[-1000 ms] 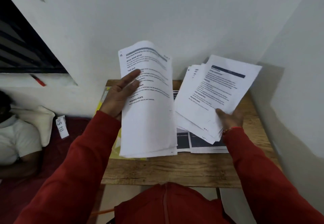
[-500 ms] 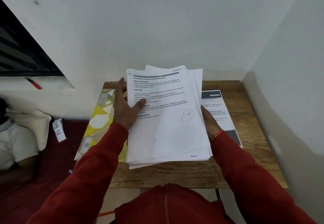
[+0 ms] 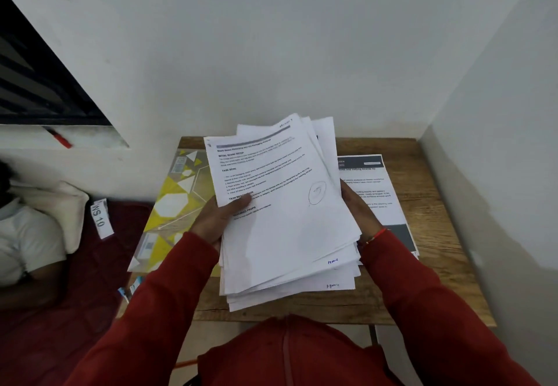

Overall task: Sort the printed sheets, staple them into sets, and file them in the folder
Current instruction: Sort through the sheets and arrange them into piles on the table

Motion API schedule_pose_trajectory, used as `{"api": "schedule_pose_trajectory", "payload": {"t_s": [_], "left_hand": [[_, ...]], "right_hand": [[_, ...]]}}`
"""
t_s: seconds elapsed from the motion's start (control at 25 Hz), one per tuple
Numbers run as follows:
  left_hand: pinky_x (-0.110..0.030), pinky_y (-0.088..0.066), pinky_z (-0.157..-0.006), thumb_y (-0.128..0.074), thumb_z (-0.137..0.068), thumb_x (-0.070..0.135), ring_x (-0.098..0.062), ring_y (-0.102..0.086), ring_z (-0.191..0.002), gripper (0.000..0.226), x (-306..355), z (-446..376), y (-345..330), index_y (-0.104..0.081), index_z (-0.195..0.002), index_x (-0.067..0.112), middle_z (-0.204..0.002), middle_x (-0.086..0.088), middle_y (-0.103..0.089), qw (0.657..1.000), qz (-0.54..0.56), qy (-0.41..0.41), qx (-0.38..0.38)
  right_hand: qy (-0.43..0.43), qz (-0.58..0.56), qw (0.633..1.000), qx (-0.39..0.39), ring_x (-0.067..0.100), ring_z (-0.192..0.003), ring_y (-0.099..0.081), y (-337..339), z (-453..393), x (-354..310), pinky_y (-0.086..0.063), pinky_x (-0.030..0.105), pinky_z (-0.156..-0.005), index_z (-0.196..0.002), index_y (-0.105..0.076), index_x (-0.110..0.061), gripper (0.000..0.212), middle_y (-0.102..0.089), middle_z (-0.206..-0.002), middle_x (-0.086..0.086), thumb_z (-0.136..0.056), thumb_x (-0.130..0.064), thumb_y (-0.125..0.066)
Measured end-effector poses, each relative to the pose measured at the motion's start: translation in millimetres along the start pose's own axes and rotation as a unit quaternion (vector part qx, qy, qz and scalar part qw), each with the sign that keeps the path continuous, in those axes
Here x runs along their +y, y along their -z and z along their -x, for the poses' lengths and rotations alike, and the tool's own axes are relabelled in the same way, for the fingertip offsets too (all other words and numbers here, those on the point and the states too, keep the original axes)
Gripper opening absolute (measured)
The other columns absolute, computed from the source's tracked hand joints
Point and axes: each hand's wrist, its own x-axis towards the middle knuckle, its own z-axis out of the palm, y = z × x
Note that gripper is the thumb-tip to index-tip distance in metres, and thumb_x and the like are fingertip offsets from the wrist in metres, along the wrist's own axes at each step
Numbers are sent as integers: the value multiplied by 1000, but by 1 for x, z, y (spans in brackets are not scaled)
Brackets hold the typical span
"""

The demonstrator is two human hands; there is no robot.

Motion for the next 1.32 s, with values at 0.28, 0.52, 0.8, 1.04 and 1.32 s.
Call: {"api": "schedule_pose_trajectory", "payload": {"t_s": [0.28,0.52,0.8,1.04,1.32], "left_hand": [[-40,-58,-82,-74,-80,18,-26,-70,-99,36,26,6,-30,-64,-114,12,-108,-6,-73,991,-46,-101,76],[-34,-58,-80,-55,-95,21,-24,-68,-105,29,31,7,-27,-59,-122,13,-117,-7,-70,997,15,-76,7],[-43,-57,-85,-60,-91,11,-30,-69,-99,24,42,1,-32,-65,-115,11,-110,-12,-72,997,39,-57,36],[-39,-58,-83,-62,-91,13,-27,-68,-103,22,44,1,-32,-64,-113,15,-113,-9,-71,993,38,-100,46],[-37,-56,-83,-64,-88,11,-28,-68,-98,21,45,-5,-35,-65,-106,21,-103,-6,-73,988,-19,-106,108]], "right_hand": [[83,134,969,191,25,-92,-71,1,-13,2,-58,44,-83,-102,-65,-19,34,-74,-99,6,-73,-15,-83],[90,13,980,176,31,-89,-66,20,-16,-10,-50,56,-91,-95,-74,-13,10,-72,-98,15,-88,-9,-68],[46,-159,984,73,31,-116,-62,36,-15,-14,-51,46,-96,-119,-65,-13,32,-63,-127,14,-94,1,-51],[85,-192,965,156,35,-123,-56,49,-25,3,-50,47,-97,-135,-51,-3,45,-58,-133,18,-91,-1,-58],[16,-163,979,118,37,-114,-61,37,-17,6,-53,49,-91,-132,-51,1,48,-62,-127,20,-86,7,-61]]}}
